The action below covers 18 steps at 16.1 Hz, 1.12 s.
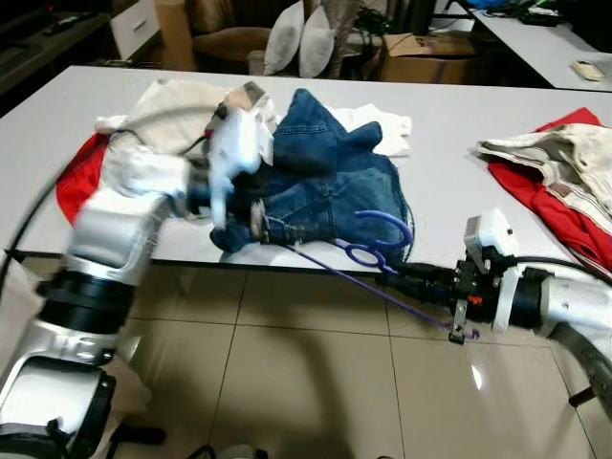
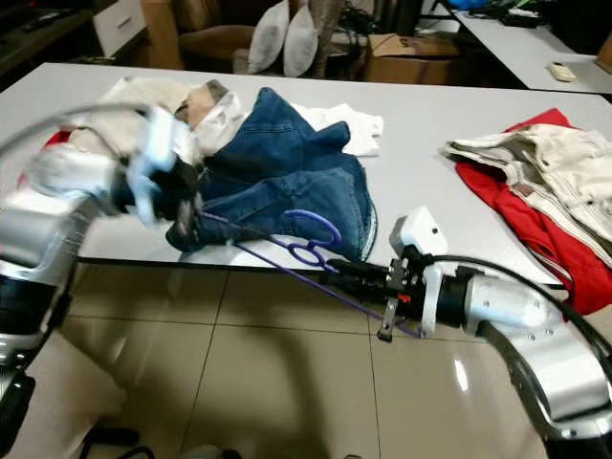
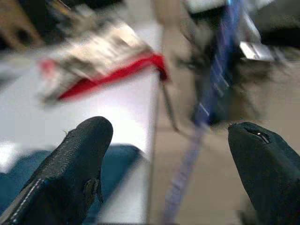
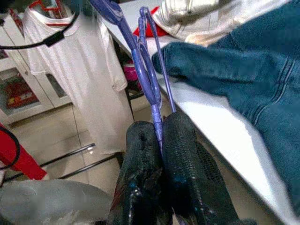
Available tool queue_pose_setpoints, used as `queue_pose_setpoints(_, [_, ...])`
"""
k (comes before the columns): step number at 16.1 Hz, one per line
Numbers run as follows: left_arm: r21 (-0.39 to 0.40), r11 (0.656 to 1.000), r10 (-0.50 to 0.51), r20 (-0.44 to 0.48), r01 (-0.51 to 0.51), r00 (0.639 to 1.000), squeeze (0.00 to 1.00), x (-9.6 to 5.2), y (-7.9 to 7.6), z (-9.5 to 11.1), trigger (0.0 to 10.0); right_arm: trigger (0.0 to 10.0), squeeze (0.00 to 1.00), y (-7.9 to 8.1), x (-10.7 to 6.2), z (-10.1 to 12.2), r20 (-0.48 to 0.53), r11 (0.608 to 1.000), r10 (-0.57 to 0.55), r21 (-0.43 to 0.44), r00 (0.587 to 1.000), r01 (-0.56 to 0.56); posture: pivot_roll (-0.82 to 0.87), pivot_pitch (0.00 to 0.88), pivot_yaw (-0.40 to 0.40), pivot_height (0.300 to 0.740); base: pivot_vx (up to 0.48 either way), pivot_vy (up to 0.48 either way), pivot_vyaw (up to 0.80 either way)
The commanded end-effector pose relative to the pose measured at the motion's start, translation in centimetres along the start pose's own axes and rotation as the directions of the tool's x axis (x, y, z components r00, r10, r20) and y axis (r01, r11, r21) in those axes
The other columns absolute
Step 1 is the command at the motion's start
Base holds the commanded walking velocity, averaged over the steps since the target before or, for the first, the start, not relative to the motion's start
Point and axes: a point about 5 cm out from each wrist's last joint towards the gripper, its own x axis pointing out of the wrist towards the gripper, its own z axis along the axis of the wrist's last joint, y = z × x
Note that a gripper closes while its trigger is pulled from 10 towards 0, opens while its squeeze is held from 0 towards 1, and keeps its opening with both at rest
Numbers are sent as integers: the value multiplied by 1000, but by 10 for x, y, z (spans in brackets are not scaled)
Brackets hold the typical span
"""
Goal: Hang hanger
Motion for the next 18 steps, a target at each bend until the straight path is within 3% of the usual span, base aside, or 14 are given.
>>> queue_pose_setpoints(1, [9, 998, -62, -67, 63, 996, 0, 4, -2, -6, 10000, 10000, 0, -2, 1, 4, -10, 999, 10, -47, 1000, -11, -117, 0, 41, 740, 0, 0, 0])
queue_pose_setpoints(2, [6, 997, -80, -104, 81, 991, 0, 6, -3, -14, 10000, 10000, 0, -2, 1, 6, -13, 998, 17, -62, 1000, -18, -119, 0, 45, 740, 0, 0, 0])
queue_pose_setpoints(4, [-8, 997, -81, -81, 80, 993, 0, 9, 2, -14, 10000, 10000, 0, -1, 1, 8, -17, 996, 26, -81, 999, -28, -121, 0, 53, 740, 0, 0, 0])
queue_pose_setpoints(5, [-11, 998, -70, -47, 70, 996, 0, 12, 5, -11, 2706, 10000, 0, 0, 2, 10, -22, 995, 31, -95, 999, -33, -120, 0, 57, 740, 0, 0, 0])
queue_pose_setpoints(6, [-13, 996, -85, -21, 84, 996, 0, 15, 8, -8, 0, 10000, 0, 1, 3, 10, -30, 993, 39, -111, 999, -42, -120, 0, 59, 740, 0, 0, 0])
queue_pose_setpoints(14, [-2, 995, -100, 59, 100, 993, 0, 27, 5, -6, 0, 10000, 0, -7, 6, 14, -40, 984, 19, -177, 999, -26, -124, 0, 68, 740, 0, 0, 0])
queue_pose_setpoints(18, [15, 998, -57, 15, 57, 998, 0, 24, 9, -10, 0, 10000, 0, -12, 5, 19, -40, 977, 12, -211, 999, -20, -123, 0, 77, 740, 0, 0, 0])
